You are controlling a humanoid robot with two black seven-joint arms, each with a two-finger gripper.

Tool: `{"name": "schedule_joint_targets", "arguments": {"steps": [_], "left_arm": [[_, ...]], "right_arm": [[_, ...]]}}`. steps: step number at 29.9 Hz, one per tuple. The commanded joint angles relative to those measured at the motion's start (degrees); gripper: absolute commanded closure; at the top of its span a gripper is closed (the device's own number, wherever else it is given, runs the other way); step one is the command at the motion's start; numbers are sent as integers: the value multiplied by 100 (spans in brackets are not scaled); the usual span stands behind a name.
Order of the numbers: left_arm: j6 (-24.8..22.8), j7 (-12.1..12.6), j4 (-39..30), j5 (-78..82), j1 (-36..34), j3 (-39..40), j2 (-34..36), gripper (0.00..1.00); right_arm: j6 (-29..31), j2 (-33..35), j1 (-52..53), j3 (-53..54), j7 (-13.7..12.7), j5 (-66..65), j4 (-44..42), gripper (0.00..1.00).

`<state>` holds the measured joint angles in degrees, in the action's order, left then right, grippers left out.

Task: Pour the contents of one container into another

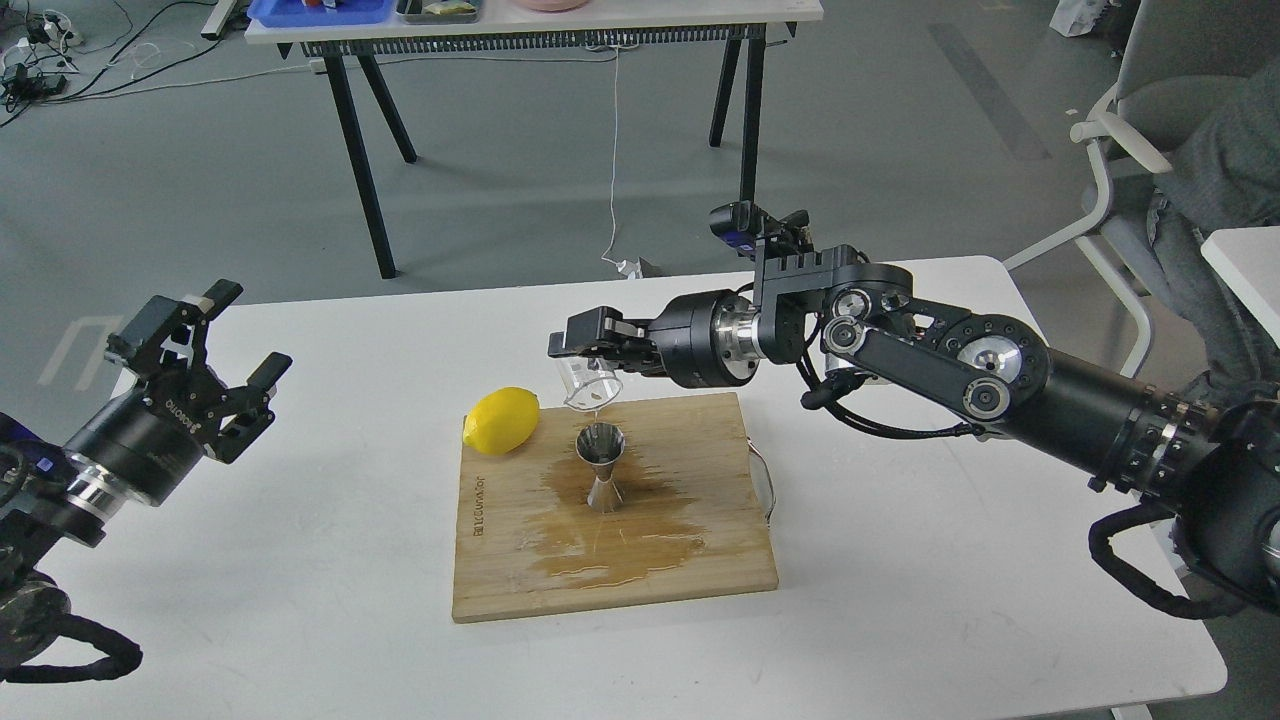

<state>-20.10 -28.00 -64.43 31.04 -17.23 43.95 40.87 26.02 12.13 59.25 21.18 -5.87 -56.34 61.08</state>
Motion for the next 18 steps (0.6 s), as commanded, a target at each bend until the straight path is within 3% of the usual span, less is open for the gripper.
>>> {"name": "schedule_joint_targets", "arguments": {"steps": [1,18], "left_arm": [[-3,0,1,-2,0,0,0,1],[6,0,1,-2,35,0,0,1]], "right_arm": [[0,0,17,9,16,-26,18,65],[0,9,166,9,200,-157,150,65]]}}
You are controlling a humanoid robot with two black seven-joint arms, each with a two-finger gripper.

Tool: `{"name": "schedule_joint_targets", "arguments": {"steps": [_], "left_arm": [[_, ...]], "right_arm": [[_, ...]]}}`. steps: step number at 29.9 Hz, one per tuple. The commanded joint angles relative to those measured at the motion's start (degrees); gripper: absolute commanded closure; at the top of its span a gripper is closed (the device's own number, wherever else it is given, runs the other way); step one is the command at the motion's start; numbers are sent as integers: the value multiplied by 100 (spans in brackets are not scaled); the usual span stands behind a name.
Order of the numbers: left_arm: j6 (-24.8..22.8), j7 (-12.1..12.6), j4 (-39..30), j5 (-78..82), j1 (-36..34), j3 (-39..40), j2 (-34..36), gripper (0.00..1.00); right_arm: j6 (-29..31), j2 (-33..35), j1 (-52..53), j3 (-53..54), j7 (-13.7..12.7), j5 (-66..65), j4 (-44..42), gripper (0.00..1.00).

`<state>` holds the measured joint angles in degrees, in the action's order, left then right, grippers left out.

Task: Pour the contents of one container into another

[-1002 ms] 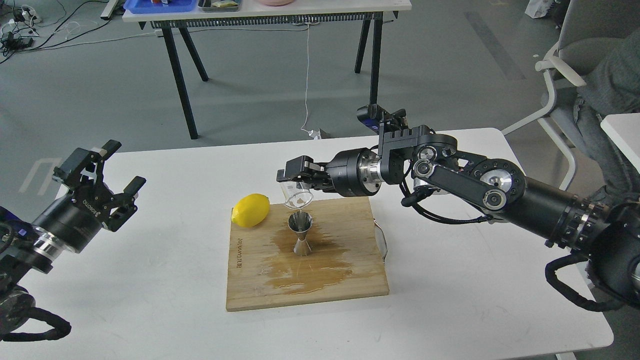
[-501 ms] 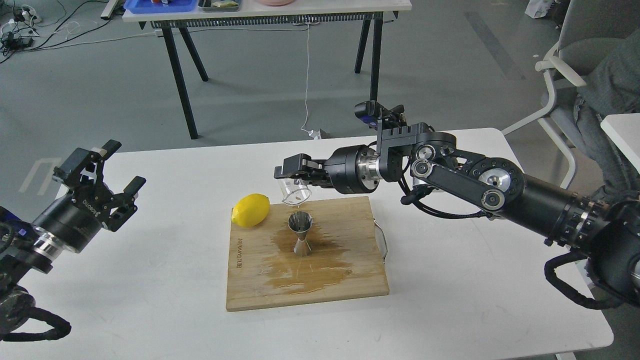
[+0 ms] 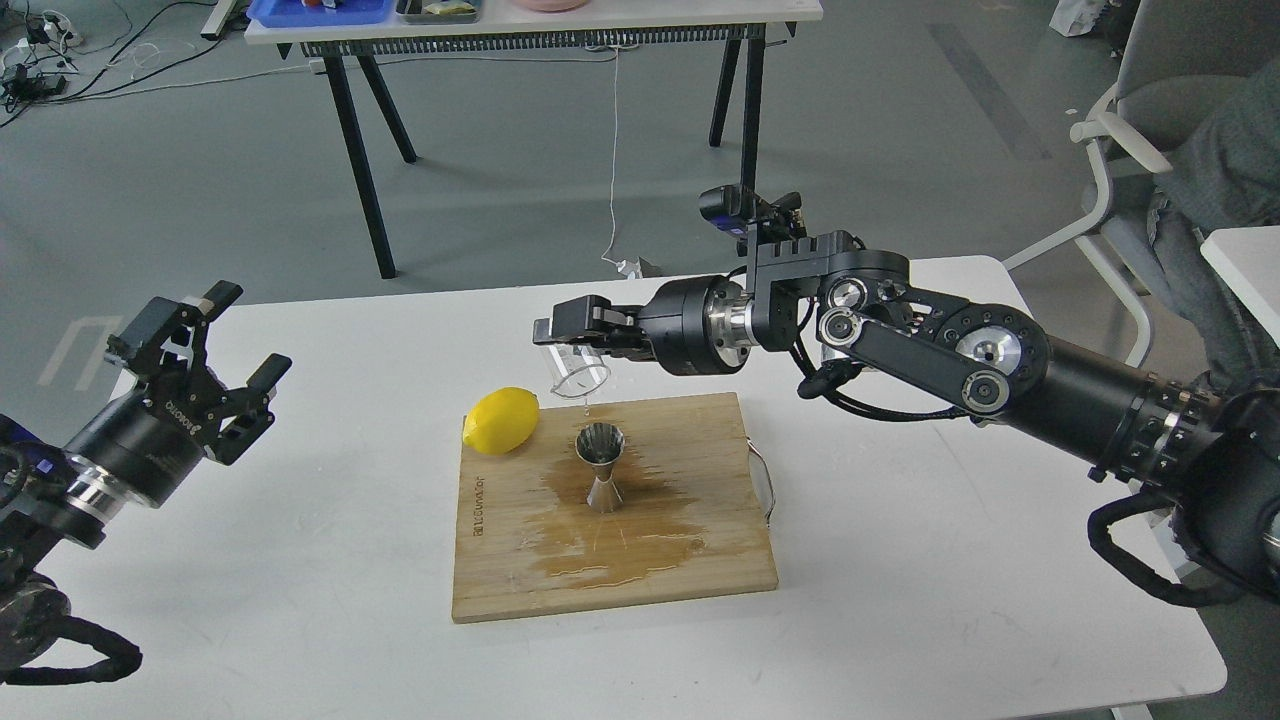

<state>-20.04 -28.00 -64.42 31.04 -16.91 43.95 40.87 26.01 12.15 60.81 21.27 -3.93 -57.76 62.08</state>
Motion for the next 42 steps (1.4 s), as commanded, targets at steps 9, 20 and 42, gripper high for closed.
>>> {"name": "schedule_joint_targets", "arguments": {"steps": [9,20,42], "left_arm": [[0,0,8,-2,4,0,0,1],[0,0,-1,-2,12,0,0,1],[17,0,8,-2,12,0,0,1]], "right_arm": [[0,59,1,-18,15,-236,94,65],[-52,121,-122,-132,6,-166,68,65],[-1880,-336,-2291,3020,-205,4147,41,66]]}}
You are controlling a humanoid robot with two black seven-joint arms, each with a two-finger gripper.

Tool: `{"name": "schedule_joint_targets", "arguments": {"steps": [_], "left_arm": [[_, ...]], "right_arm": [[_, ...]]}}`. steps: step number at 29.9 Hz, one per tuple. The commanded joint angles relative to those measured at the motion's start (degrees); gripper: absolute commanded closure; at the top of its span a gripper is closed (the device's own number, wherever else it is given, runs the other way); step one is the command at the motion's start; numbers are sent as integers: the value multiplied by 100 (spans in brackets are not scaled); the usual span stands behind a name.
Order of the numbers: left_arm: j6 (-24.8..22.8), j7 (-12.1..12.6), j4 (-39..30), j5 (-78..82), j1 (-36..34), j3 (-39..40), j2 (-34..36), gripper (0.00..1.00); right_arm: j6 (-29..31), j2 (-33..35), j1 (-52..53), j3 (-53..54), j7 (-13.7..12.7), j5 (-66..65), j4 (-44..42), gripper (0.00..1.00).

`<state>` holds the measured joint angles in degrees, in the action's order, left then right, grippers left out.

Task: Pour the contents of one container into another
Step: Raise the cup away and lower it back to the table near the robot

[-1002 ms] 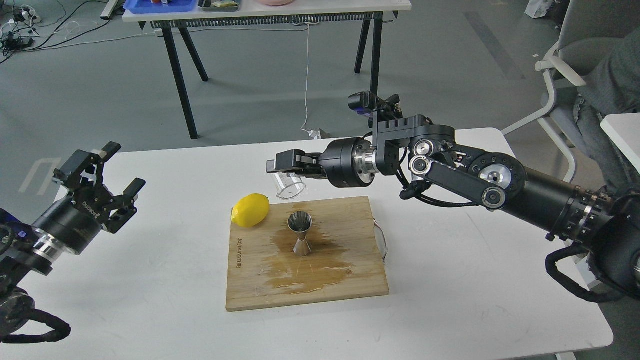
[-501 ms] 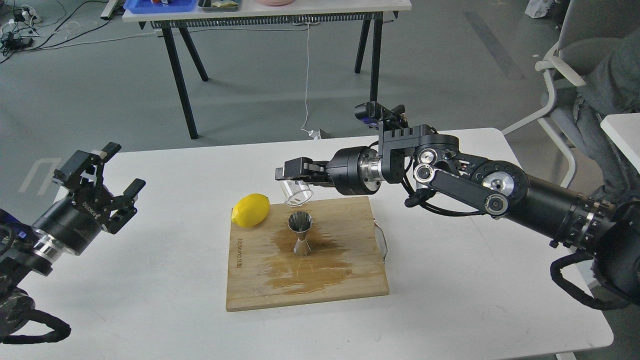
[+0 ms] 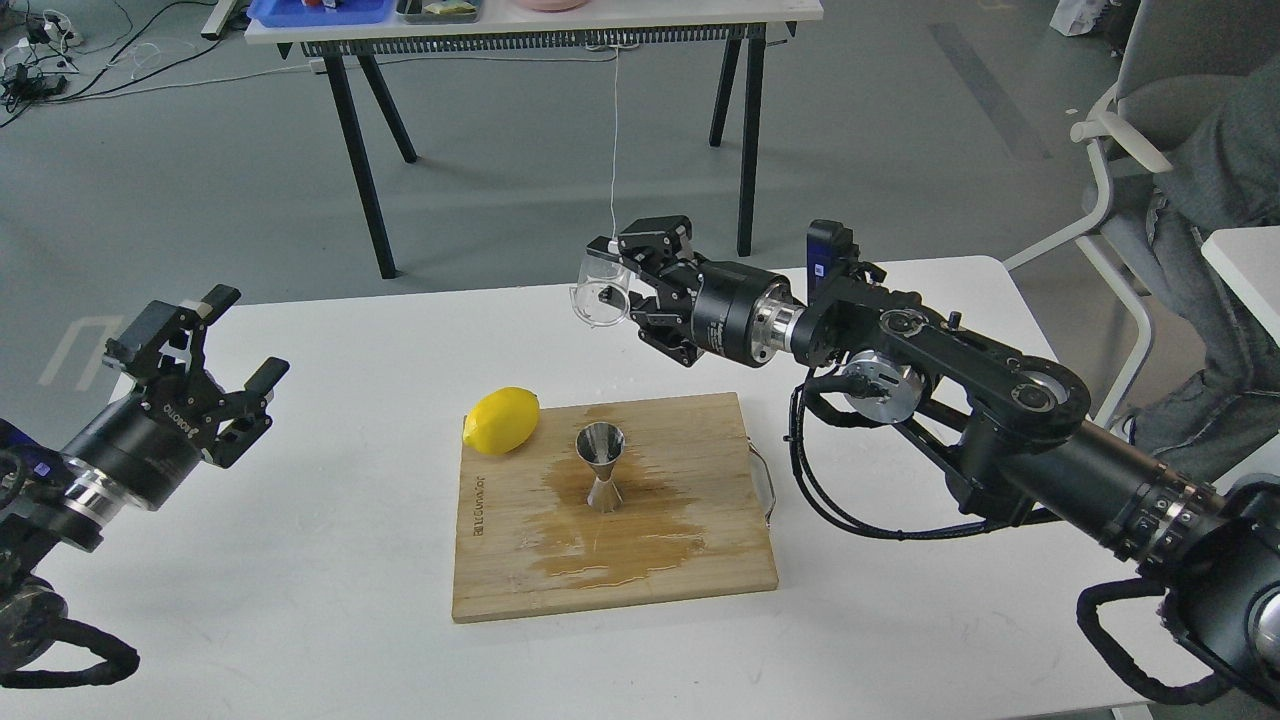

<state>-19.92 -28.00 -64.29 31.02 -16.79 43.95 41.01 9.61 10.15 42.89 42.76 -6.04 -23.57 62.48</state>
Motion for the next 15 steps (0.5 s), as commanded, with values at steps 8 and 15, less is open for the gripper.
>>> {"name": "schedule_joint_targets", "arguments": {"steps": [8,15], "left_arm": [[155,0,-4,0,17,-18,-23,1],[163,0,-4,0,35,-9,-32,1]], "right_arm": [[-889,-408,-1888,3729,-2,3048,-86,66],[-1874,-373,-2600,4751,-28,3877,-122,66]]}}
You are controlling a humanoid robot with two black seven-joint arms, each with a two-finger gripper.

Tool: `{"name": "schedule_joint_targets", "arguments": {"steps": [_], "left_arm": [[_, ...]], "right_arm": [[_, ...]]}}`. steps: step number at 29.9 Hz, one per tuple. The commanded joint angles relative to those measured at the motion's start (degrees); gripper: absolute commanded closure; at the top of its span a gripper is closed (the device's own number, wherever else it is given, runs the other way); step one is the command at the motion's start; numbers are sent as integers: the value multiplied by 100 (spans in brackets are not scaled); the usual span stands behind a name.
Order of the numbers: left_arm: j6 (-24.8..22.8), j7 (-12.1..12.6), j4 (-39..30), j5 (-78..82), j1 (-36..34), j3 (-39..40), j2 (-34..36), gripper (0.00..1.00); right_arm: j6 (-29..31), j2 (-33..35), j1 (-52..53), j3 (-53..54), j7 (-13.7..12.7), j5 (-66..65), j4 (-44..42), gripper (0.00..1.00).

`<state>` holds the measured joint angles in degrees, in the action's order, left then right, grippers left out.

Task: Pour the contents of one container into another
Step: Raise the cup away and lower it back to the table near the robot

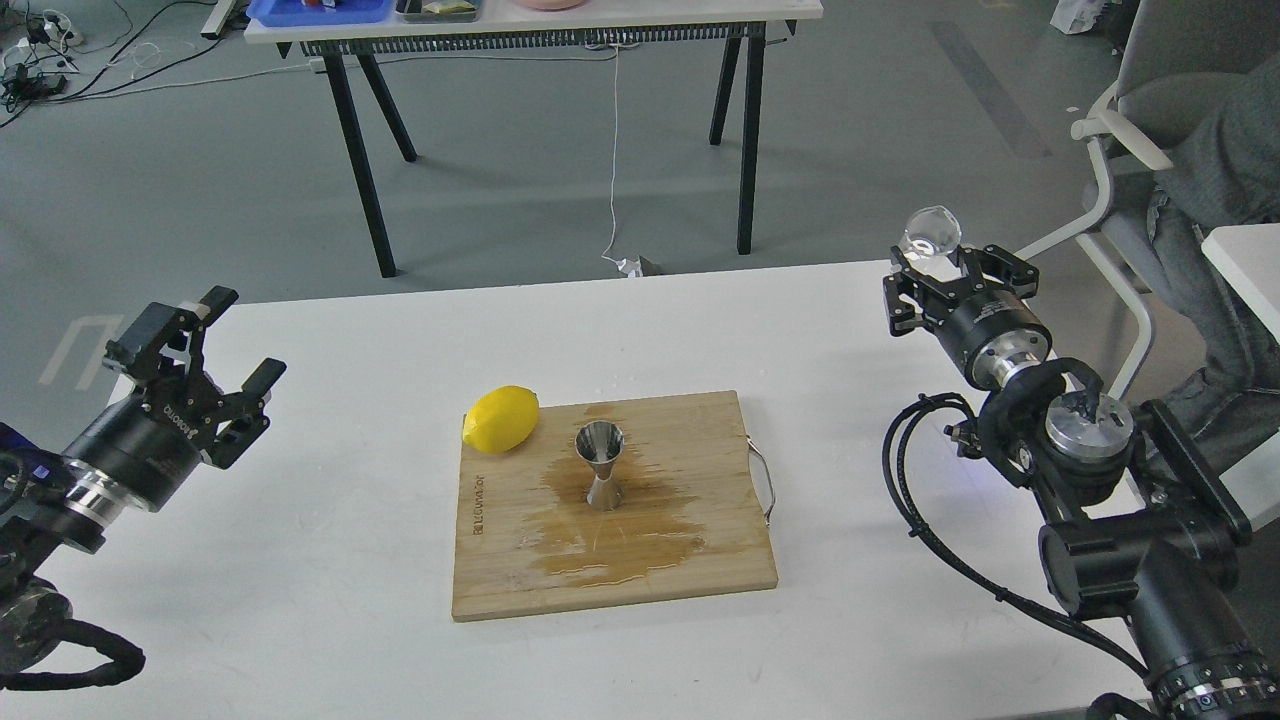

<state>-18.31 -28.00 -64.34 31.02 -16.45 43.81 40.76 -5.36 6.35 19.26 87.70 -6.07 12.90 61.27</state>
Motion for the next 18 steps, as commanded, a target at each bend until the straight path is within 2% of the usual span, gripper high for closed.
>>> {"name": "schedule_joint_targets", "arguments": {"steps": [1,9,18], "left_arm": [[3,0,1,0,1,-4,-7,1],[3,0,1,0,19,-4,-7,1],[3,0,1,9,81,5,2,1]], "right_arm": [[-518,6,-308,291,-43,361,-1,66],[-1300,-46,-677,309,-44,670,8,66],[-1573,-292,-959,300,-35,661,-1,66]]}}
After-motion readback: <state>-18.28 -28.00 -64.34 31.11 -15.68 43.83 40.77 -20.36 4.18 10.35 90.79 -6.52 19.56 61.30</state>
